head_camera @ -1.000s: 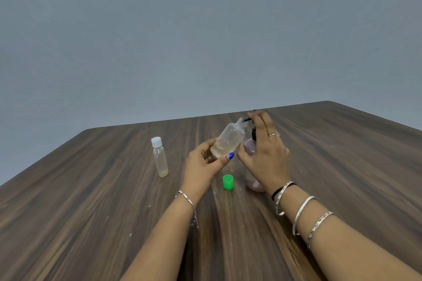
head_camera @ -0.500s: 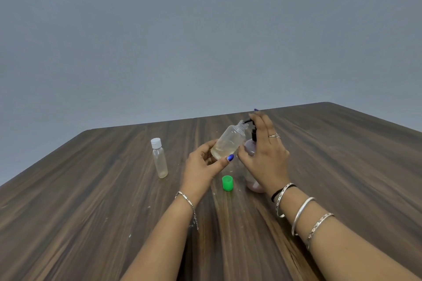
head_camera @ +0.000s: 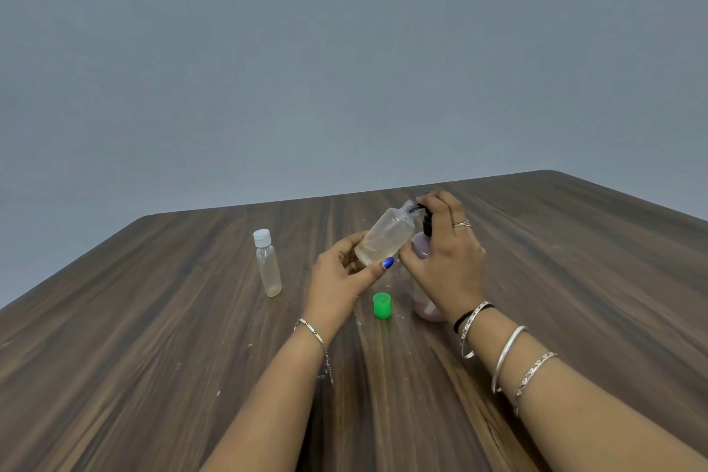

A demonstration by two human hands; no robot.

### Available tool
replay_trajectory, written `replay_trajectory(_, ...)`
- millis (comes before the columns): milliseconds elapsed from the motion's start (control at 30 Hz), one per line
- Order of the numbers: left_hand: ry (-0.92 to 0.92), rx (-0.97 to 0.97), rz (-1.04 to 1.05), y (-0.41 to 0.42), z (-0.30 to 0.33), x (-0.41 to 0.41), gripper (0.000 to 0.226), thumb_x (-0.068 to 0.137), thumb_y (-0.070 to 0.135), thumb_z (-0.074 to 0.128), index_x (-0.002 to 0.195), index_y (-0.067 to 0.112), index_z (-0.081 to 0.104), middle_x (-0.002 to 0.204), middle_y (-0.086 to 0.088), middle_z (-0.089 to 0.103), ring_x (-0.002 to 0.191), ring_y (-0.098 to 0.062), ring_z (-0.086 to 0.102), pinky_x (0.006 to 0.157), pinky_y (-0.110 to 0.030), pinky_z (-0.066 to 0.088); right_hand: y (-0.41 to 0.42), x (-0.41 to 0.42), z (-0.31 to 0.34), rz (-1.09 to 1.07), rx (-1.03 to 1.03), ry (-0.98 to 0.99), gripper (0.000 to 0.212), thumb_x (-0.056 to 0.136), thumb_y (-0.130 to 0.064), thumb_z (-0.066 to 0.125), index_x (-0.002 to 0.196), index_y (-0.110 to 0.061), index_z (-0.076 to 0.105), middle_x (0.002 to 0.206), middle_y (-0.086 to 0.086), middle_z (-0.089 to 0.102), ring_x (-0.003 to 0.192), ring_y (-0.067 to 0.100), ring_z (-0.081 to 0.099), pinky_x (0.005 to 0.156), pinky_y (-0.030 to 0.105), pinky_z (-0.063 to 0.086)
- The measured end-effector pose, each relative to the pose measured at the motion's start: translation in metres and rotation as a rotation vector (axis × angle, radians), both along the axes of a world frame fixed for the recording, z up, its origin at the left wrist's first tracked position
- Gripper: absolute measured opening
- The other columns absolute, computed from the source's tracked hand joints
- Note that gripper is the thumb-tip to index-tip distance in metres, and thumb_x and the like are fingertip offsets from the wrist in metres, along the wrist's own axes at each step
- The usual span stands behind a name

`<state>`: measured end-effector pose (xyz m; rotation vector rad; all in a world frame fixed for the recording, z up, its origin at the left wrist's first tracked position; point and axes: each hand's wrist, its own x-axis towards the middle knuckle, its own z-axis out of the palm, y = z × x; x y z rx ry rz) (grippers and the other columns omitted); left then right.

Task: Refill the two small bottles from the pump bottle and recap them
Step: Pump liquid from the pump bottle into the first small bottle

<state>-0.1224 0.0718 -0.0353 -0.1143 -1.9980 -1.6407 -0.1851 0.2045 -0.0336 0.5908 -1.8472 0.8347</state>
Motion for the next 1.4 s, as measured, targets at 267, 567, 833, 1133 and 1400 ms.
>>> replay_trajectory(267, -0.003, 0.003, 0.0, -0.0008, -0.0014, -0.0014, 0.043, 0.074, 0.005, 0.073, 0.116, 0.005, 0.06, 0.105, -0.004, 0.069, 0.091, -0.009, 0.064, 0.078, -0.014, 0.05, 0.0015, 0.0004, -0.0009, -0.021, 0.013, -0.002, 0.057, 0.071, -0.035, 0.052, 0.125, -0.024, 0.038, 0.131, -0.01, 0.036, 0.093, 0.025, 0.066, 0.055, 0.025, 0.048)
replay_trajectory(567, 0.0, 0.004, 0.008, -0.0006, -0.0005, -0.0018, 0.043, 0.074, 0.006, 0.074, 0.116, 0.006, 0.061, 0.106, -0.005, 0.069, 0.093, -0.011, 0.064, 0.081, -0.018, 0.051, 0.0072, 0.0004, -0.0043, 0.041, 0.064, -0.189, 0.096, 0.073, -0.027, 0.069, 0.14, -0.041, 0.001, 0.154, -0.021, 0.011, 0.123, 0.018, 0.05, 0.063, 0.023, 0.035)
replay_trajectory(833, 0.007, 0.021, 0.002, 0.0012, 0.001, 0.0003, 0.041, 0.075, 0.004, 0.073, 0.114, 0.008, 0.061, 0.104, -0.005, 0.069, 0.089, -0.009, 0.063, 0.077, -0.014, 0.05, 0.002, 0.0034, -0.0009, 0.035, 0.003, -0.115, 0.085, 0.065, -0.019, 0.073, 0.132, -0.033, 0.023, 0.14, -0.018, 0.024, 0.117, 0.012, 0.043, 0.063, 0.024, 0.037)
replay_trajectory(1133, -0.001, -0.002, -0.004, 0.0033, -0.0002, 0.0028, 0.039, 0.075, 0.005, 0.073, 0.112, 0.009, 0.062, 0.102, -0.003, 0.069, 0.086, -0.002, 0.064, 0.074, -0.012, 0.05, 0.0014, 0.0039, -0.0025, 0.04, -0.01, -0.117, 0.071, 0.066, -0.02, 0.075, 0.121, -0.028, 0.03, 0.129, -0.009, 0.04, 0.108, 0.024, 0.054, 0.061, 0.026, 0.039)
replay_trajectory(1400, -0.012, 0.003, 0.002, 0.0009, -0.0002, 0.0011, 0.038, 0.075, 0.009, 0.074, 0.109, 0.02, 0.061, 0.105, -0.002, 0.07, 0.095, -0.011, 0.065, 0.082, -0.022, 0.052, 0.0046, 0.0044, -0.002, 0.051, 0.06, -0.164, 0.09, 0.072, -0.024, 0.072, 0.138, -0.036, 0.011, 0.153, -0.006, 0.027, 0.121, 0.023, 0.052, 0.064, 0.024, 0.038)
